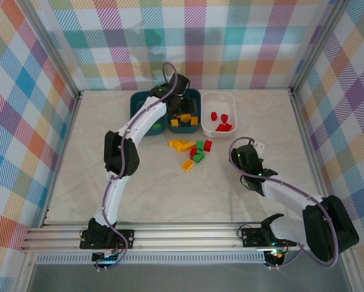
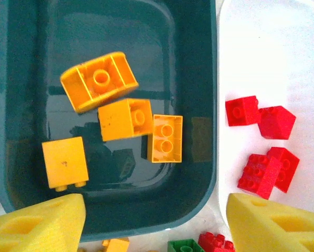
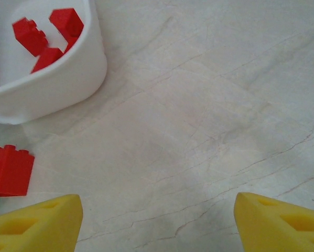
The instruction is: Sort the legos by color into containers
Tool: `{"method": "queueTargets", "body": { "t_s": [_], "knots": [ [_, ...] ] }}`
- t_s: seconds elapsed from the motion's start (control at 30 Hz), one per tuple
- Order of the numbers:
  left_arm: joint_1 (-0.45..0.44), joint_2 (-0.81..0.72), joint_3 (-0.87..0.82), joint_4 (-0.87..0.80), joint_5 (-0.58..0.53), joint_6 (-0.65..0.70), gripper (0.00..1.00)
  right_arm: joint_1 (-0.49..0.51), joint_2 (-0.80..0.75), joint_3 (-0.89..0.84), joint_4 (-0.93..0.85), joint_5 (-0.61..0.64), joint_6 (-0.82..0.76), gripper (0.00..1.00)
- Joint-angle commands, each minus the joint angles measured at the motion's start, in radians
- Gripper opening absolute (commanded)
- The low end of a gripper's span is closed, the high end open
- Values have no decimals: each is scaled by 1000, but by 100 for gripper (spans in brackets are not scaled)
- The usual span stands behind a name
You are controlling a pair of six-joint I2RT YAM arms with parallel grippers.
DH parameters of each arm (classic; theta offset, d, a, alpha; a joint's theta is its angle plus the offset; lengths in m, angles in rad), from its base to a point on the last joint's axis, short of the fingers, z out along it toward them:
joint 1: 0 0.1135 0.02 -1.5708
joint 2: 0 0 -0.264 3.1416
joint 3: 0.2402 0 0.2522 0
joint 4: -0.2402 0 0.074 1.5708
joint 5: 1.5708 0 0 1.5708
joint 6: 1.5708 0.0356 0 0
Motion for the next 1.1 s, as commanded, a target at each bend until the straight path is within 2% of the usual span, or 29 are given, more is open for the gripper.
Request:
{"method": "queueTargets", "body": {
  "t_s": [0.0,0.17,0.3,0.47,0.57,0.77,1.07],
  "knots": [
    [-17,-87,-64,-49,19,20,76,-2,40,63,38,15,-19,76],
    [-55,-198,-333,-26,-44,-47,78,-3,21,60,50,-55,-9,77],
    [-67,-252,-520,44,-14,-109,77,-2,56,77,37,-90,11,76],
    [-77,-236,-554,36,-14,-193,74,-3,103,103,24,-145,24,76],
    [-77,-214,-561,13,-68,-261,73,-3,105,108,18,-159,22,76],
    [-77,-214,-615,92,-92,-358,70,-3,107,108,15,-181,22,76],
    [-77,-188,-641,160,-88,-427,56,-2,121,118,9,-207,19,76]
  ]
}}
